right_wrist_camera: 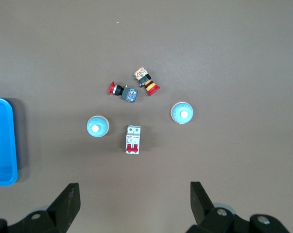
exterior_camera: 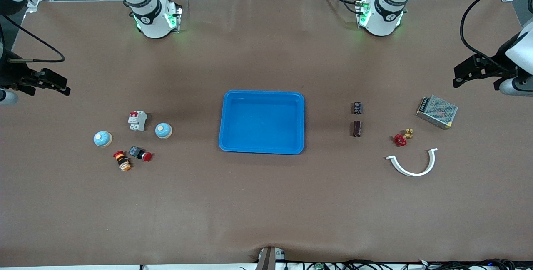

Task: Place electrolytic capacitor and blue bell in tray
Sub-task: 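Move the left gripper toward the capacitors while the right gripper moves toward the bells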

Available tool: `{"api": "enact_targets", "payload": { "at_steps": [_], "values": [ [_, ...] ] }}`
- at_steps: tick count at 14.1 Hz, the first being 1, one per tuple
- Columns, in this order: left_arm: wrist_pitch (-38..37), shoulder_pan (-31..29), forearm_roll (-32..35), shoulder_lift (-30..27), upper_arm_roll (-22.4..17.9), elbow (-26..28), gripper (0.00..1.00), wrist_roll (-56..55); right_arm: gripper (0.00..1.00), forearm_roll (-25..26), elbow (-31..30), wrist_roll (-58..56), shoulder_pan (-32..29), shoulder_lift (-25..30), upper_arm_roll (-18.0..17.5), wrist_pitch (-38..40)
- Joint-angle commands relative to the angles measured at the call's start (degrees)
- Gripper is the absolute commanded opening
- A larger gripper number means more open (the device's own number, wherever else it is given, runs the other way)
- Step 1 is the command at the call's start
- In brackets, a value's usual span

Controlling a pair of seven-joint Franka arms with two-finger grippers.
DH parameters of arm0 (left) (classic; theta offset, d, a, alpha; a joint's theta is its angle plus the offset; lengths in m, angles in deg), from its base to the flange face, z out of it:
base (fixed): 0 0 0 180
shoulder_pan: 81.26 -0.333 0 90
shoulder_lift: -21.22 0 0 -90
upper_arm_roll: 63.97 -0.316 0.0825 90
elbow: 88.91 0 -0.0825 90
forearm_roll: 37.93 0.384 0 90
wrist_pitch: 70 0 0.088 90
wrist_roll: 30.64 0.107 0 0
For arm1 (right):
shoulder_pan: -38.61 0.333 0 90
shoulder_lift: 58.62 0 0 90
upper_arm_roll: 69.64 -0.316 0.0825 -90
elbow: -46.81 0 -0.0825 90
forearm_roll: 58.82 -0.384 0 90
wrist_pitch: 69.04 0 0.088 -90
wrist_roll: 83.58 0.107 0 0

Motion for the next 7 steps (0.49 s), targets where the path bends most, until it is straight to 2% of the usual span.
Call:
{"api": "enact_targets", "payload": {
  "at_steps": [1, 7],
  "values": [
    [0.12, 0.04, 1.2, -0.3, 0.24, -0.29, 1.0, -0.85, 1.0, -0.24, 0.9, 0.04, 0.11, -0.49, -0.07, 0.75],
    [0.73, 0.04, 1.03, -0.3, 0.33, -0.12, 1.0, -0.85, 1.0, -0.24, 0.9, 0.13, 0.2, -0.58, -0.07, 0.66]
  ]
}}
